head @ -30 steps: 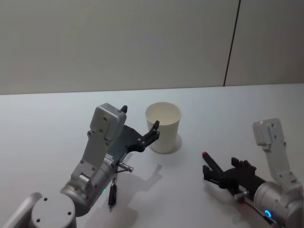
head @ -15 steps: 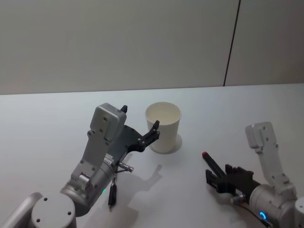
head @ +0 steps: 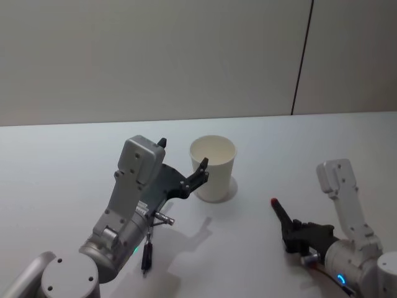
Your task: Place the pen into the pen holder.
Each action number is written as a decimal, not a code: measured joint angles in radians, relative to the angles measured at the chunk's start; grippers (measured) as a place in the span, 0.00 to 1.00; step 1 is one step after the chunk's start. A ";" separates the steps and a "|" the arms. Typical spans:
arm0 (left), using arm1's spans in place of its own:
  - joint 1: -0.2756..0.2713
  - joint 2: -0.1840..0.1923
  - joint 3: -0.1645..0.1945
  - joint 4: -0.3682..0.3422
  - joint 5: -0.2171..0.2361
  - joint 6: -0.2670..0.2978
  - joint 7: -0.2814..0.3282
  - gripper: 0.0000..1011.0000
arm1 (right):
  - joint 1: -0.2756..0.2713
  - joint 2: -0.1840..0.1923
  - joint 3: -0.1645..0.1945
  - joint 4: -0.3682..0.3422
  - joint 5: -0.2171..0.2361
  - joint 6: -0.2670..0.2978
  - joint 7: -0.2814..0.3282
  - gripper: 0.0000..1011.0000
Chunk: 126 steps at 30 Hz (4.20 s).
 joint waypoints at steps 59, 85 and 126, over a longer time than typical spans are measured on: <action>0.000 0.000 0.000 0.000 0.000 0.000 0.000 0.99 | -0.086 0.077 -0.006 -0.143 -0.230 -0.597 0.064 0.18; 0.000 0.000 0.000 0.000 0.000 0.000 0.000 0.99 | -0.002 0.088 0.027 0.006 -0.260 -0.911 0.171 0.18; 0.000 0.000 0.000 0.000 0.000 0.000 0.000 0.99 | 0.396 -0.006 0.056 0.604 0.009 -1.332 0.621 0.18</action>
